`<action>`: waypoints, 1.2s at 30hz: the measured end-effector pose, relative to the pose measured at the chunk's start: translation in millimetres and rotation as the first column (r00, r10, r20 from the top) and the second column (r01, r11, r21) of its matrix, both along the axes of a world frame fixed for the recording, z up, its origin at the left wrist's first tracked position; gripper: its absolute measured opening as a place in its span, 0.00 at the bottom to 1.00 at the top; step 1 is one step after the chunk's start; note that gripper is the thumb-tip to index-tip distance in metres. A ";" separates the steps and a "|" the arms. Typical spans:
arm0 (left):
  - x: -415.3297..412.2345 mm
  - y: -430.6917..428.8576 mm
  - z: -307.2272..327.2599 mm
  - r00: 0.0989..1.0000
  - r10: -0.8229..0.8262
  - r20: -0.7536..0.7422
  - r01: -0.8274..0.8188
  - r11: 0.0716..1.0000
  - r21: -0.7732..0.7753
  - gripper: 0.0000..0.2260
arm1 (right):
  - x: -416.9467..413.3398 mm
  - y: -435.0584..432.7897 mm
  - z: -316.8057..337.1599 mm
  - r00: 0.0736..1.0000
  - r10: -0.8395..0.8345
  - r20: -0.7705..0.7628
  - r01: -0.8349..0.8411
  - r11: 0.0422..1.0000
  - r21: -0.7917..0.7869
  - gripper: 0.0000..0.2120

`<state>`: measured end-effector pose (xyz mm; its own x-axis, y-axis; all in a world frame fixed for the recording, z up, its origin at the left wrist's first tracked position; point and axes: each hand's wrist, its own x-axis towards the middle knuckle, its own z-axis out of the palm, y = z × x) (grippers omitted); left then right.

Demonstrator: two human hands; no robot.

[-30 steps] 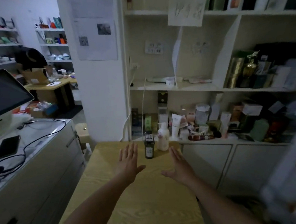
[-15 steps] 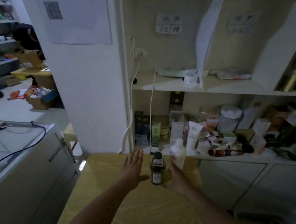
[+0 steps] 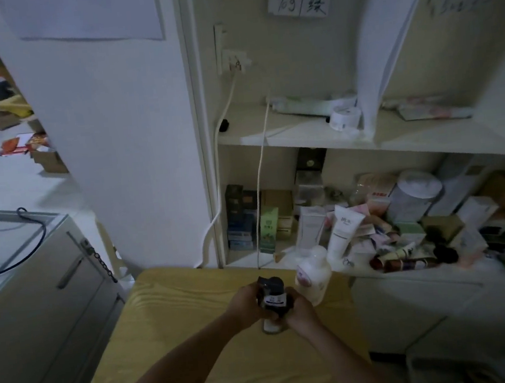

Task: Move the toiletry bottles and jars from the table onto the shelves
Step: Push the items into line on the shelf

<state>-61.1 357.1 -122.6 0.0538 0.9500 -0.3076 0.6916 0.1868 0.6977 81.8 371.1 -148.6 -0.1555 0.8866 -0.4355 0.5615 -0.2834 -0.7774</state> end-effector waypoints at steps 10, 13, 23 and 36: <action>11.4 -41.3 40.0 0.965 -0.077 0.251 0.086 0.996 -0.024 0.21 | 22.9 -63.6 39.4 0.990 -0.112 -0.091 0.112 0.994 -0.013 0.13; 23.2 -66.5 63.3 0.917 -0.145 0.372 0.158 0.987 -0.003 0.16 | 34.8 -105.8 57.4 0.963 -0.215 -0.165 0.210 0.977 -0.044 0.19; 125.6 -208.5 118.8 0.658 -0.511 0.554 0.555 0.826 0.102 0.17 | 111.5 -319.2 110.3 0.744 -0.609 -0.277 0.642 0.765 0.043 0.18; 312.8 -458.4 158.2 0.062 -0.906 0.418 0.946 0.188 0.266 0.19 | 203.0 -637.5 150.0 0.321 -0.905 -0.280 0.940 0.269 0.209 0.21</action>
